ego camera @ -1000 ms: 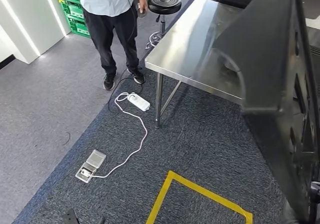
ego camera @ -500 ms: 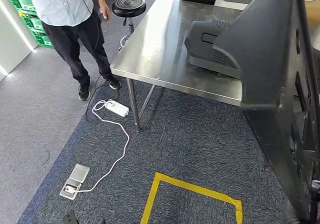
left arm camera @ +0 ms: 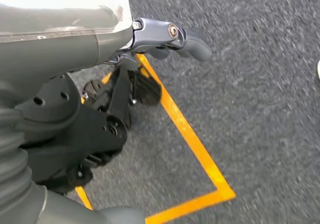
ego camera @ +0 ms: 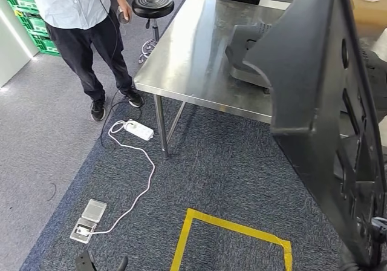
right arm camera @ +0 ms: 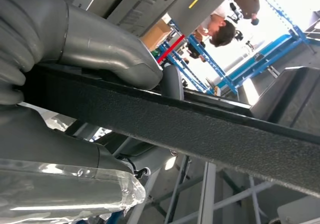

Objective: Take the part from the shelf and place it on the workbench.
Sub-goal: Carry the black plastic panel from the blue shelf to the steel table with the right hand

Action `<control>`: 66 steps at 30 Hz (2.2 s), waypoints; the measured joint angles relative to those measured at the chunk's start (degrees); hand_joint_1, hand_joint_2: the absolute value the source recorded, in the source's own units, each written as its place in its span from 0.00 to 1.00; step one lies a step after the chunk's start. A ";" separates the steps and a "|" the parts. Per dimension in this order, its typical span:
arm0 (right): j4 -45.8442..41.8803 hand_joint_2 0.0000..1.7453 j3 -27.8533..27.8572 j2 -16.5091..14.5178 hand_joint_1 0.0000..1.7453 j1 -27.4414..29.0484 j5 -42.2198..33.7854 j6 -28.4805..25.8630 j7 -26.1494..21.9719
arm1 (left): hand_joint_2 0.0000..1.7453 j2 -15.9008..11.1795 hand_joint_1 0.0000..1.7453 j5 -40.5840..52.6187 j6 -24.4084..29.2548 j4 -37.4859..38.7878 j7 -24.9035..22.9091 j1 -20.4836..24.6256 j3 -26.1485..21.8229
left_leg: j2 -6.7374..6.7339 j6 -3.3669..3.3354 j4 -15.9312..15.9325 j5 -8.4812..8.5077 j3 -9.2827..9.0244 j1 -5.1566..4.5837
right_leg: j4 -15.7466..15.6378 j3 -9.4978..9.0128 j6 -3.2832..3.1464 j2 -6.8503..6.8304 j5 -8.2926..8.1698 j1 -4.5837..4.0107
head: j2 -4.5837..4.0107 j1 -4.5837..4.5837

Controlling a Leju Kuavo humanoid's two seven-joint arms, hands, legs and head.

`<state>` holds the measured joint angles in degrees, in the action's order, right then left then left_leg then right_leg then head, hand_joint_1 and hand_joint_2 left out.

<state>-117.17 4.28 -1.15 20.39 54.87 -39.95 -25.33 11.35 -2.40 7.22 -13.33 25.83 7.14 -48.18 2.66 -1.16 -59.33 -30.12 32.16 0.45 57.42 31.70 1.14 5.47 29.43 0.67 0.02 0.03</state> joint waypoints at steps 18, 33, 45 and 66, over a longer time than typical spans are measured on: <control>1.07 1.00 -0.18 0.44 1.00 -0.89 2.27 0.03 -1.09 | 1.00 -0.14 0.00 0.01 -0.63 0.00 -0.15 -0.36 -0.04 | -2.32 2.96 2.66 -3.04 -6.28 2.09 | 1.66 2.38 0.85 -5.51 -0.67 0.99 | 0.00 0.43; 1.03 1.00 -0.07 -0.22 1.00 -1.24 1.57 0.01 -1.94 | 1.00 -0.31 0.00 0.01 -0.57 0.02 -0.18 -0.59 -0.06 | -2.14 -1.20 -2.43 3.71 5.82 -1.73 | 0.68 -6.85 -1.47 -3.94 6.11 -1.03 | 0.00 0.67; 1.16 1.00 0.04 -0.25 1.00 -1.42 1.52 0.01 -1.75 | 1.00 -0.09 0.00 0.01 -0.50 0.02 -0.47 -0.45 -0.05 | -2.02 -0.69 0.37 -1.29 -2.91 -0.13 | 5.19 3.31 1.13 -5.29 1.30 -0.13 | 0.00 0.85; 1.19 1.00 0.18 0.37 1.00 -0.45 1.44 0.02 -0.51 | 1.00 0.06 0.00 -0.02 -0.25 0.03 -0.97 -0.12 -0.02 | -2.46 -0.33 -1.20 1.95 2.89 -0.31 | 1.58 -4.14 0.21 -5.08 5.10 -0.25 | 0.00 0.59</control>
<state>-115.99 4.46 -0.79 19.94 56.31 -39.93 -25.84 11.41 -2.43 6.97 -13.30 24.86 7.01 -48.19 0.20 -1.50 -60.53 -28.17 35.05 0.14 59.00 27.56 1.35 0.39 34.52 0.42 0.02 0.62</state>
